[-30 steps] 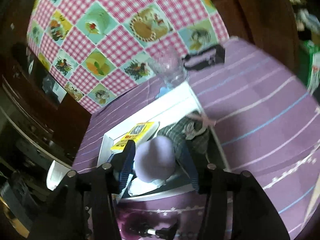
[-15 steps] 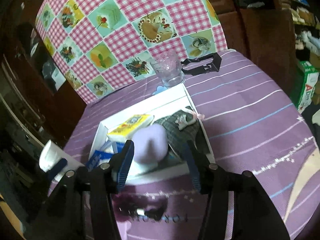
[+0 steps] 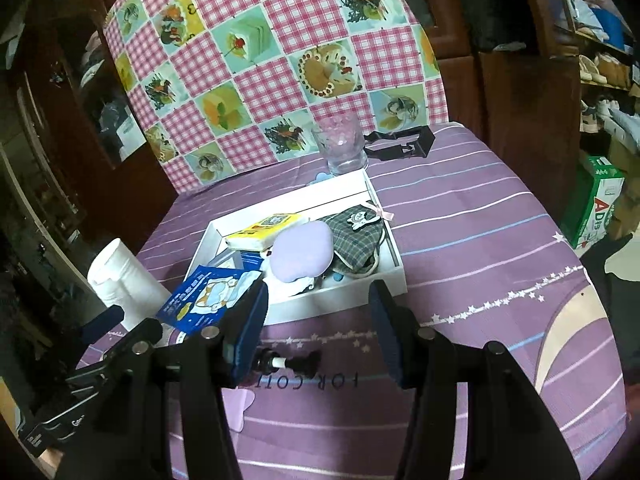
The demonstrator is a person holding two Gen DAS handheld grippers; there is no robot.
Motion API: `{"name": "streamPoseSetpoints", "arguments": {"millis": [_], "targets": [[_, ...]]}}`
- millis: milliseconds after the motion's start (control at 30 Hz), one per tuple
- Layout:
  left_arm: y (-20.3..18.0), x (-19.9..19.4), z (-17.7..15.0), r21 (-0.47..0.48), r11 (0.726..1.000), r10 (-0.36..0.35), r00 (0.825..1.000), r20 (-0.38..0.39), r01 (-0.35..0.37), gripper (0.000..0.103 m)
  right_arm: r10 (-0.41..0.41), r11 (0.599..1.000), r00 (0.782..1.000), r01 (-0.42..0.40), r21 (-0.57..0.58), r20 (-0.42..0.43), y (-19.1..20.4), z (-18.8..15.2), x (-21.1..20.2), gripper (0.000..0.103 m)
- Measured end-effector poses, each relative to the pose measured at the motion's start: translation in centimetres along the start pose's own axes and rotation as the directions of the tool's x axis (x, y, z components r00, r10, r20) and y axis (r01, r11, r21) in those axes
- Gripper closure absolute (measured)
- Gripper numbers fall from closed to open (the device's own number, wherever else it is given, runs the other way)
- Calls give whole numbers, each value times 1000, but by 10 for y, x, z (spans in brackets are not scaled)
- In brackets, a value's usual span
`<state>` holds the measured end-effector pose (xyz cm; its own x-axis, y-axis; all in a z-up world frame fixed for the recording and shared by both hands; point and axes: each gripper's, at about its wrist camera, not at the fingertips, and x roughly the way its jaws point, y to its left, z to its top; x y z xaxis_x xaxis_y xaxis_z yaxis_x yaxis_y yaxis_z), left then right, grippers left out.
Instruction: Organize soft objects
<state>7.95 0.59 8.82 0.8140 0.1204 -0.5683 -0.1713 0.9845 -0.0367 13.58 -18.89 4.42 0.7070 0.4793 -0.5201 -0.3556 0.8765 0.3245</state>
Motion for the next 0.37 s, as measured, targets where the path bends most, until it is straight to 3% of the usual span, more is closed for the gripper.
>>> {"name": "streamPoseSetpoints", "arguments": {"millis": [367], "targets": [[7, -30, -15, -18, 1000, 25, 997, 69, -24, 18, -8, 1000, 1000, 8, 6, 14, -4, -12, -26, 49]]}}
